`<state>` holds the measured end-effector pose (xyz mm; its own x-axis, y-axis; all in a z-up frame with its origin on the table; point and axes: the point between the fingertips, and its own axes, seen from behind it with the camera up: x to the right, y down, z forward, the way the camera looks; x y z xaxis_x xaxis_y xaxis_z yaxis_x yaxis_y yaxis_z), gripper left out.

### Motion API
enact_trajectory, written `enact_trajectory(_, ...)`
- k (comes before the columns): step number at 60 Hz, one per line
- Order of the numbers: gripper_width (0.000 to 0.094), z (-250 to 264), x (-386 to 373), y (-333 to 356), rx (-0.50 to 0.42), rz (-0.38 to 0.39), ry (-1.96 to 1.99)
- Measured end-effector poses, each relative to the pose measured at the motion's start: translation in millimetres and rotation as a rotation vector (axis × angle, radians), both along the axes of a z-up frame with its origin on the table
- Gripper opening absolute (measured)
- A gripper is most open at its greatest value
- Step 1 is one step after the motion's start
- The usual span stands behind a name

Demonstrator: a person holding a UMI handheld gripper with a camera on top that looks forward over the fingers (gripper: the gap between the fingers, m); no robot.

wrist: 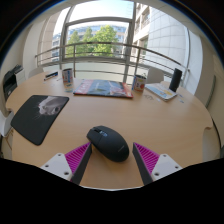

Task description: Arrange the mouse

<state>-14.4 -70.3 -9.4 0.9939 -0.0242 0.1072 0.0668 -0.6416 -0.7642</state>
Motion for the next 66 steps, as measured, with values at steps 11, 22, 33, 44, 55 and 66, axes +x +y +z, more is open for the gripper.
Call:
enact_trajectory(11, 0.0818, -1, 12, 44, 0.015, -0.005, 0.000)
enact_trajectory(22, 0.0526, -4, 6, 63, 0.029, 0.011, 0.059)
enact_trajectory(33, 0.0402, -4, 6, 61, 0.002, -0.045, 0.027)
enact_trajectory(44, 0.0383, 62, 12, 64, 0.075, -0.193, -0.051)
enact_trajectory(55, 0.0382, 225, -47, 88, 0.340, -0.291, -0.045)
enact_trajectory(66, 0.0381, 239, -192, 124, 0.384, -0.159, 0.032)
